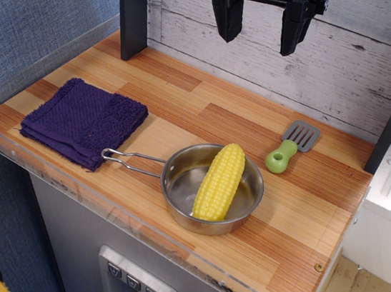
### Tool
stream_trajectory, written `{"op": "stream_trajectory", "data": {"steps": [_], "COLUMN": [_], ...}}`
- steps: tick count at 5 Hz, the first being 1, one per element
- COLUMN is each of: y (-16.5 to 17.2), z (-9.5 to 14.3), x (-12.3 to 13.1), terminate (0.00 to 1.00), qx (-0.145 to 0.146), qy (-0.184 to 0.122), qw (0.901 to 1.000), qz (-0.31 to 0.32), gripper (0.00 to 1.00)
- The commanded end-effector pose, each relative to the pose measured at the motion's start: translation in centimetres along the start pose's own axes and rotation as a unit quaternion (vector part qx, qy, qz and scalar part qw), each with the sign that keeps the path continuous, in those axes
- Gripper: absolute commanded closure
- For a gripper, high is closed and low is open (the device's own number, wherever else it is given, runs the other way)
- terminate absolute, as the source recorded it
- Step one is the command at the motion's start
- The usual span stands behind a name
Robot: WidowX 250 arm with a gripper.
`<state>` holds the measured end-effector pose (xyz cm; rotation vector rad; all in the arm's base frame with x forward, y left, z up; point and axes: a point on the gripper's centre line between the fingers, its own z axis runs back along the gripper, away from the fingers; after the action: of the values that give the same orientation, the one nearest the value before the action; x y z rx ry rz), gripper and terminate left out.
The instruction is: Move the purple towel slightly towards the back of the table
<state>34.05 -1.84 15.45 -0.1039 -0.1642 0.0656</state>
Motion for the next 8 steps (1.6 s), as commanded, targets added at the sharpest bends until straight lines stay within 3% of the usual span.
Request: {"op": "stream_trajectory", "data": {"steps": [1,2,4,7,8], "y": [0.0,3.7,7.6,10.0,11.3], "z": [0.0,0.2,0.9,0.5,-0.3], "x": [0.0,0.1,-0.1,-3.1,-3.9], "terminate": [0.0,0.0,0.0,0.0,0.0], "qx": [0.0,0.006,0.025,0.087,0.091], "qy": [0.0,-0.001,-0.006,0.001,0.011], "qw": [1.0,0.9998,0.9992,0.996,0.9954], "qz": [0.0,0.02,0.031,-0.02,-0.03], "gripper": [0.0,0.0,0.0,0.0,0.0]}}
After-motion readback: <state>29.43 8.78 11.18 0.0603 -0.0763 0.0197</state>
